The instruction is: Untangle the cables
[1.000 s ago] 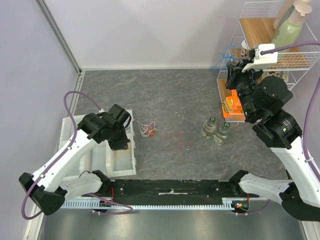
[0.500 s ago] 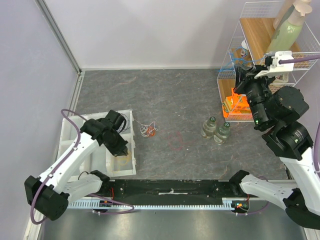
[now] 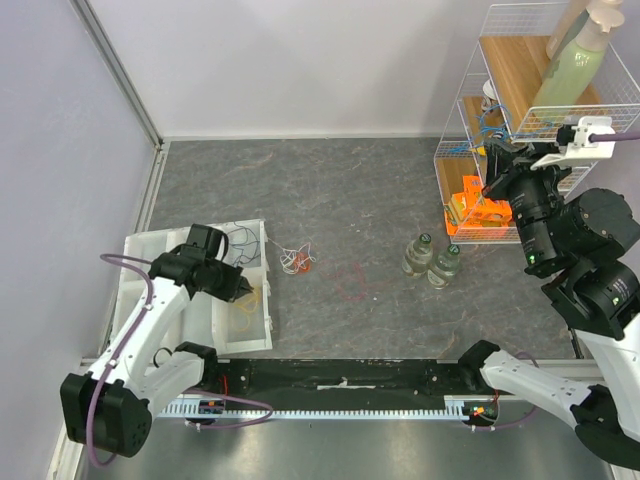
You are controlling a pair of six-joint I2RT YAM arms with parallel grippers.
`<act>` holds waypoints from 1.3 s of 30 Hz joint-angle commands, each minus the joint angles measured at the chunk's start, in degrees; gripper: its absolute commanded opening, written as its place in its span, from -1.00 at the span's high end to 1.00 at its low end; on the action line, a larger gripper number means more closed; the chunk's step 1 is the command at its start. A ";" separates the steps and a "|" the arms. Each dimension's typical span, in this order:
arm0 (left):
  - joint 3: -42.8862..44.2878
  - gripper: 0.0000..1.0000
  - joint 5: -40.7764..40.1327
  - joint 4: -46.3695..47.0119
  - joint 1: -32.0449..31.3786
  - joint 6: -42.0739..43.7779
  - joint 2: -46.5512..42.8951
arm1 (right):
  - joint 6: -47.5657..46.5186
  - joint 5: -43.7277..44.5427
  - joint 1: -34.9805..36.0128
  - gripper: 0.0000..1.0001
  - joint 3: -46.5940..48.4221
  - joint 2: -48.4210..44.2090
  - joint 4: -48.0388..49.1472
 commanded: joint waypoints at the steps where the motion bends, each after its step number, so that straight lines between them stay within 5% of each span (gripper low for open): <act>1: -0.70 0.94 -0.86 0.11 2.55 -1.83 -0.02 | 3.14 -0.39 -0.16 1.00 0.59 -0.09 -0.85; 2: -0.62 0.86 -0.86 -0.24 2.90 -2.18 -0.20 | 3.31 -0.66 -0.16 1.00 0.42 0.00 -0.94; 5: -0.01 0.12 0.71 -0.68 3.69 -2.54 -0.55 | 3.49 -0.75 -0.16 1.00 0.33 0.61 -0.76; 8: 2.10 -0.38 3.70 -3.05 3.70 -1.66 -0.29 | 4.02 -1.62 -0.16 1.00 0.15 2.19 -0.59; 17: 8.61 -0.54 10.19 -4.74 6.41 2.20 -6.17 | 6.48 -10.49 -0.16 1.00 -1.70 8.16 3.36; 26: 9.57 -0.47 27.86 21.79 9.67 8.53 -8.30 | 9.20 -29.90 -0.16 1.00 3.57 21.07 2.68; 35: 27.58 -0.36 37.18 25.07 8.54 29.87 0.32 | 14.21 -47.84 -0.16 1.00 9.19 34.79 -10.94; 39: 36.71 -0.36 35.37 18.24 0.21 41.12 6.99 | 14.04 -55.66 -0.16 1.00 10.00 39.01 -16.14</act>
